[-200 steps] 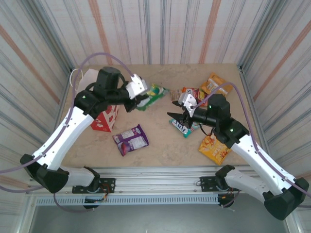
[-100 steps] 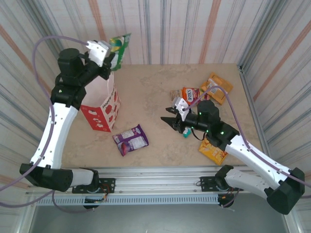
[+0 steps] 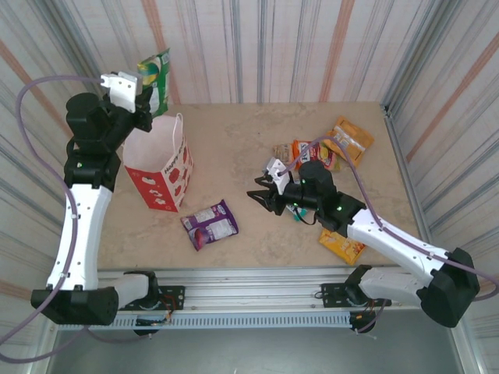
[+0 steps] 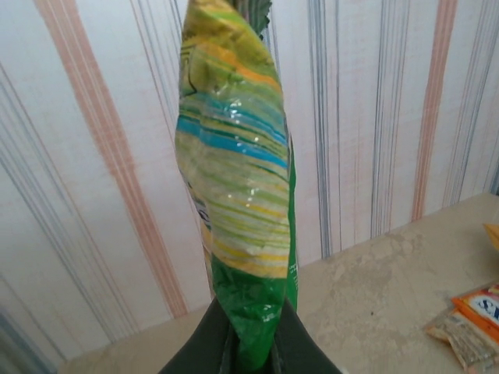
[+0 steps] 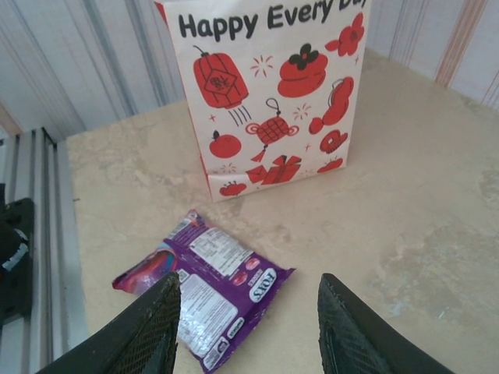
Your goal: Place the snacks into the paper bag
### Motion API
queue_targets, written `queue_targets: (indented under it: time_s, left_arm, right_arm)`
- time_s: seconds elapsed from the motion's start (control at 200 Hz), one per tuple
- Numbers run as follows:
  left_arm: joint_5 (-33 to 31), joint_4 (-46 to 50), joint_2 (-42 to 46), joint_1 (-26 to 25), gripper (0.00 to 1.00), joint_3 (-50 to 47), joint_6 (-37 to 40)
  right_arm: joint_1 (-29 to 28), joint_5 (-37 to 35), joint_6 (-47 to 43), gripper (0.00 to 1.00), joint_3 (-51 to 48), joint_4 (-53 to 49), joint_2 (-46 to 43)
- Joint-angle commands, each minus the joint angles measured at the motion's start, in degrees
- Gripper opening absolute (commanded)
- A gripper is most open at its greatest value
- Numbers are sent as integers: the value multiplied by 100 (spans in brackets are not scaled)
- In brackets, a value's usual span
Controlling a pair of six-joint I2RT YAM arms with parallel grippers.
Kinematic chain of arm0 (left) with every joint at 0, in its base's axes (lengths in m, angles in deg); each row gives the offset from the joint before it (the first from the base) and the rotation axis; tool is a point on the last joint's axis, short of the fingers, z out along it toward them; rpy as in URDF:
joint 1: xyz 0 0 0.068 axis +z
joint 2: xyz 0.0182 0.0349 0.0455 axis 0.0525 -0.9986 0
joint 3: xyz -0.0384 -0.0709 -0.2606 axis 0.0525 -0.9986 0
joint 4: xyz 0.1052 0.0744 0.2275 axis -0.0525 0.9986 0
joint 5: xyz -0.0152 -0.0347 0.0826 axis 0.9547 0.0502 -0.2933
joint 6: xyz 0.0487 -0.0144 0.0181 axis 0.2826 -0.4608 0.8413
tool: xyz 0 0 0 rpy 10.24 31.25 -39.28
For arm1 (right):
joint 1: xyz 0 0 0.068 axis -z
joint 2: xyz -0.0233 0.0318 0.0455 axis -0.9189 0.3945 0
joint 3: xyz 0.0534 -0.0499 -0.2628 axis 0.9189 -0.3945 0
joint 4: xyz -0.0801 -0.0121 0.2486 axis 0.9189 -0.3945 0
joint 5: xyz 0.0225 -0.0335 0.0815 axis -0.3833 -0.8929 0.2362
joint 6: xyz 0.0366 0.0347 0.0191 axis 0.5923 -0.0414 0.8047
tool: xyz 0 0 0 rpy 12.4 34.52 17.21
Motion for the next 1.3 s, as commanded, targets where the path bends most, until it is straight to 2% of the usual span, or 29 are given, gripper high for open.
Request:
queue_targets:
  time_s: [0.0,0.2,0.431,0.556,0.631,0.766,0.902,1.097,1.292]
  left_arm:
    - [-419,311,351,32,6,-333,181]
    - [-811,727,590,34,6,-847,243]
    - [-1262,1294,379,29,9,-786,329]
    - [-1460,1540,233,30,14,-669,310]
    - [-1532,1625,188,35,23,-606,274]
    - [-1494,1834,187,31,44,-412,123]
    - [-1310,2302,225,26,51,-25,-151]
    - [-1042,3444,309,23,54,551,-888]
    - [-784,4410,775,26,53,674,-1475]
  right_arm:
    - [-69,-105,323,49,166,60,117]
    - [-146,-114,380,49,194,20,207]
    - [-207,-159,443,50,228,-41,271]
    - [-236,-255,601,52,363,-215,379]
    - [-241,-262,685,53,451,-310,451]
    - [-246,-308,917,56,587,-450,546]
    - [-244,-356,1270,57,723,-655,636]
    - [-261,-406,2028,57,1061,-1247,810]
    - [-327,-472,2838,58,1374,-2031,1060]
